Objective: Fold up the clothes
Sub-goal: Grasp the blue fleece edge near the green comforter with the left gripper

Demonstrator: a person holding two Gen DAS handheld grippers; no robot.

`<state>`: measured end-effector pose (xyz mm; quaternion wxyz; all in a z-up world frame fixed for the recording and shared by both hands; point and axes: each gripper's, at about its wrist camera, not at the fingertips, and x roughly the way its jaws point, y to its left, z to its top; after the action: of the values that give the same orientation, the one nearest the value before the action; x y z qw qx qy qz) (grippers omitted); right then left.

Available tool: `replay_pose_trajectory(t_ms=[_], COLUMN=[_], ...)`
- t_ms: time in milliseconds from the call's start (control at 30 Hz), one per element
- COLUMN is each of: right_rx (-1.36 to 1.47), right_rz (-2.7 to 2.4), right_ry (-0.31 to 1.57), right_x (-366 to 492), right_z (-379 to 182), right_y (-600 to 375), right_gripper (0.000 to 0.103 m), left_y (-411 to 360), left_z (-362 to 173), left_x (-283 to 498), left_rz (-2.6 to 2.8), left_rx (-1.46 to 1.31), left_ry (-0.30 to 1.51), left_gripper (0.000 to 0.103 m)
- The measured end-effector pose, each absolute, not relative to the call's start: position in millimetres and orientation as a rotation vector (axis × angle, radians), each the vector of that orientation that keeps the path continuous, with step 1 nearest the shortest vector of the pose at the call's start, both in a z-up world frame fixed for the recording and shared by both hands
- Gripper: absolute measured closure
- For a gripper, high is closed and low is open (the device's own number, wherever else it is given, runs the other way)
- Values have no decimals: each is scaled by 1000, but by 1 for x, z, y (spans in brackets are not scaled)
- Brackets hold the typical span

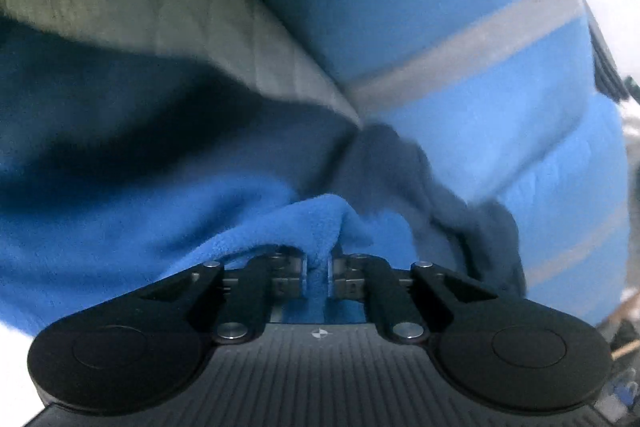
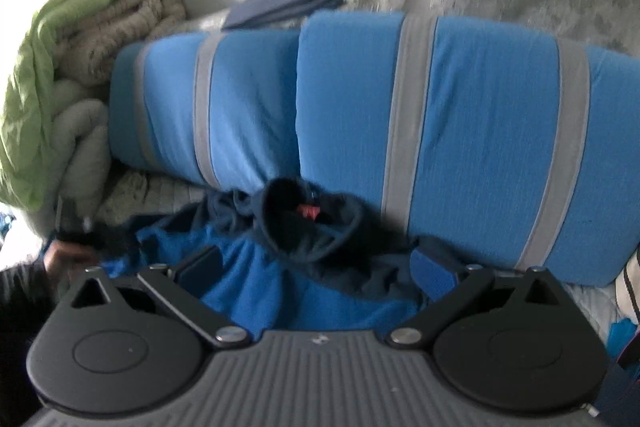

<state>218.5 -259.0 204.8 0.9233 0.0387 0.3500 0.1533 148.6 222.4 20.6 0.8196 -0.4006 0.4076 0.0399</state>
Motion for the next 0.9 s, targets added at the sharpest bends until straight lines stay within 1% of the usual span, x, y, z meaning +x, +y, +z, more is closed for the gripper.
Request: replay_pose_trajectory(t_ms=[100,200,233,300,333,367,400,467,767,900], right_rx=[93,113,117,110,100,88,76,53,-41,-56], right_rz=[315,321,326,332,336,342,347,363,483,528], right_ry=[750,787,800,822,830,837,844,854,841,839], right_x=[219,219,218,215,213,211,209,205,184,176], right_z=[190,176,173,167,165,164,163,161,164,163], right_y=[-254,-246,-243,-235,-229,-224,-219,-207,-127,-96], right_gripper=[0,0,0,0,0,0,0,0,0,0], left_y=[233,225,224,225,229,233,237,246,286,332], left_z=[20,18,21,31,38,44,51,65,124,126], left_x=[154,156,152,141,130,120,110,89,-3,-48], left_rz=[100,80,76,87,90,93,96,102,136,228], left_rx=[-775,-661,-637,-613,-611,-608,-606,-602,-586,-578], left_ry=[886,913,912,912,902,893,884,865,778,728], left_gripper=[95,90,85,56,49,38,32,29,28,28])
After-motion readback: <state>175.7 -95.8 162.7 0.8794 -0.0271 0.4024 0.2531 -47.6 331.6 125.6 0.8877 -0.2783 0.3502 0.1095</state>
